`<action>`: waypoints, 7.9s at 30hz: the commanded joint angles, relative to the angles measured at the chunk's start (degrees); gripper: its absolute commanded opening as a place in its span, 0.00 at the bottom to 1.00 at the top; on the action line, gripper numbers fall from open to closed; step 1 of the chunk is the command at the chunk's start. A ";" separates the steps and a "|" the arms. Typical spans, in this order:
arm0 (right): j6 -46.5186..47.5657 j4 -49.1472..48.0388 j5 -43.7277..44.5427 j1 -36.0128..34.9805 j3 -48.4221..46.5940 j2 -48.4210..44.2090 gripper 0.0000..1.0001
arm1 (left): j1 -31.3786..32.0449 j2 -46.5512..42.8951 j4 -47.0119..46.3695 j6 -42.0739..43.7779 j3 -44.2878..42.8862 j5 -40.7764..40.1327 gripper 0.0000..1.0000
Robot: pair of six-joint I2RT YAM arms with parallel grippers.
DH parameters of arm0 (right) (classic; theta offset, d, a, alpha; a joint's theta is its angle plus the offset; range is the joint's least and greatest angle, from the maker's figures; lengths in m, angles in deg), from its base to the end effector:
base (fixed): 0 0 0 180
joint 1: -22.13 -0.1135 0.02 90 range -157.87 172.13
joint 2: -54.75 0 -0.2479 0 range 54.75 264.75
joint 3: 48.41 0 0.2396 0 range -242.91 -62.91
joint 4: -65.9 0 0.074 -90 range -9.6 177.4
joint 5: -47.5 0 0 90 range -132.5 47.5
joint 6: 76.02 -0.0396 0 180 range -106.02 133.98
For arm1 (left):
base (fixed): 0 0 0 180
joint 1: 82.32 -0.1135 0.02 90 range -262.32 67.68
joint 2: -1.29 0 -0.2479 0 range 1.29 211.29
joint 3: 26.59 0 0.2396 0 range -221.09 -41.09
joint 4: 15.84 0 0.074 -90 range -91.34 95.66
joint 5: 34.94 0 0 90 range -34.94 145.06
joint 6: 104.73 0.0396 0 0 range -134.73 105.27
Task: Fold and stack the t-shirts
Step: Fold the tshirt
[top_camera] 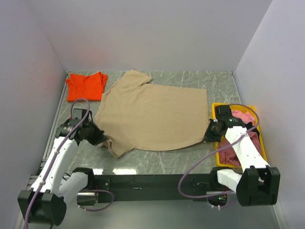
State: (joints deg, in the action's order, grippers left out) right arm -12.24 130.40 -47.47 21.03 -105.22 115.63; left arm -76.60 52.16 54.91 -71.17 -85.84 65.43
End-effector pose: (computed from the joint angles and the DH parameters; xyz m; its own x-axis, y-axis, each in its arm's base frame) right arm 0.1797 0.0069 0.2075 -0.8574 0.4238 -0.2921 0.3656 0.9009 0.2338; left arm 0.1515 -0.0223 0.2406 -0.6382 -0.7599 -0.1235 -0.6345 0.6101 -0.4746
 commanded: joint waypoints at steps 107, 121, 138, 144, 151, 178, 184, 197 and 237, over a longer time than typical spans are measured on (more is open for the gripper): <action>-4.02 -20.46 -3.02 -19.55 0.48 13.30 0.74 | 2.00 11.09 -20.21 -3.06 2.06 -16.26 0.99; -2.52 -20.91 -1.01 -19.37 -1.82 18.22 0.74 | 5.71 29.18 -28.56 2.04 -3.41 -11.08 0.73; -2.17 -20.29 1.10 -19.37 -3.22 22.17 0.73 | 7.47 32.89 -25.92 3.71 -6.84 -13.01 0.01; -2.00 -20.64 1.54 -19.29 -3.05 22.17 0.73 | 9.13 36.22 -26.10 8.27 -12.01 -11.95 0.01; -1.73 -21.26 0.93 -19.29 -3.22 23.32 0.73 | 14.49 43.51 -27.51 12.75 -19.04 -12.65 0.01; -0.85 -20.73 0.40 -19.11 -3.66 24.28 0.73 | 22.06 55.04 -21.00 22.35 -37.78 -22.32 0.87; -0.50 -20.99 -0.30 -19.11 -3.31 24.72 0.73 | 21.10 45.73 -20.04 16.12 -29.35 -27.59 0.99; 0.03 -21.43 -0.48 -19.11 -3.49 26.65 0.73 | 16.61 41.85 -27.23 13.29 -15.72 -21.36 0.99; -1.20 -22.48 4.80 -10.77 -25.72 27.17 0.74 | 4.31 83.85 -29.78 27.18 -77.83 -19.08 0.99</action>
State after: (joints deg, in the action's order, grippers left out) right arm -13.26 109.46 -44.02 7.78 -127.08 140.11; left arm -70.81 132.46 24.07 -46.26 -158.43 45.32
